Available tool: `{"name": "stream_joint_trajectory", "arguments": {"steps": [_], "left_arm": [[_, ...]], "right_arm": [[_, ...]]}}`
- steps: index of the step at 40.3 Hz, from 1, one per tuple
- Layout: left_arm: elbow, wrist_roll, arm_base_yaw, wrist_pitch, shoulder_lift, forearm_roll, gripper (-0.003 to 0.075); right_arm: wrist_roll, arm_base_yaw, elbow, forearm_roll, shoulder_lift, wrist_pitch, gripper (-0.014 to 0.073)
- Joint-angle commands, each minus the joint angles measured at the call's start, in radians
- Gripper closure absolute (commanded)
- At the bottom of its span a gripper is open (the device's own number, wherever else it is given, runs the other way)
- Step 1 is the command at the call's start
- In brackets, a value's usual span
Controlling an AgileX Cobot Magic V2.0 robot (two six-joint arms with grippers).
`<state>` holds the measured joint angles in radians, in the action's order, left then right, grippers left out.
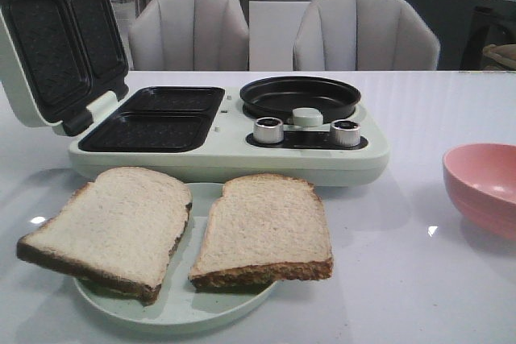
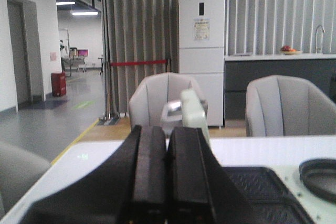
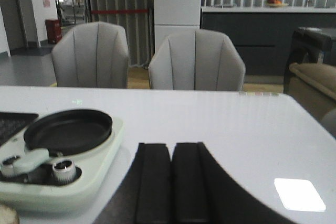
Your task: Make breakfast with bread and shrimp
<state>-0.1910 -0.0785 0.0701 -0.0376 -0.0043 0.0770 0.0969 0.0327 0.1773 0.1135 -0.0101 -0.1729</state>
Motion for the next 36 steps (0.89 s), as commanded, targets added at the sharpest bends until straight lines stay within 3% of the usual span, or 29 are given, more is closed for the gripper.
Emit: {"name": "stream_joint_trajectory", "arguments": {"steps": [1, 9, 15, 23, 36], "left_arm": [[-0.189, 0.005, 0.006, -0.033, 0.025, 0.015, 0.0621], [-0.450, 0.005, 0.006, -0.282, 0.185, 0.012, 0.0621], [-0.529, 0.005, 0.006, -0.436, 0.289, 0.018, 0.0621], [-0.504, 0.005, 0.006, -0.518, 0.379, 0.018, 0.0621], [-0.451, 0.005, 0.006, -0.503, 0.438, 0.018, 0.0621]], "right_arm": [[0.008, -0.001, 0.151, 0.005, 0.010, 0.012, 0.0559], [0.008, -0.001, 0.360, 0.005, 0.158, -0.123, 0.0559], [0.008, -0.001, 0.442, 0.005, 0.264, -0.227, 0.0559], [0.008, -0.001, 0.445, 0.005, 0.385, -0.313, 0.0559], [0.008, -0.001, 0.445, 0.005, 0.546, -0.360, 0.0559]]}}
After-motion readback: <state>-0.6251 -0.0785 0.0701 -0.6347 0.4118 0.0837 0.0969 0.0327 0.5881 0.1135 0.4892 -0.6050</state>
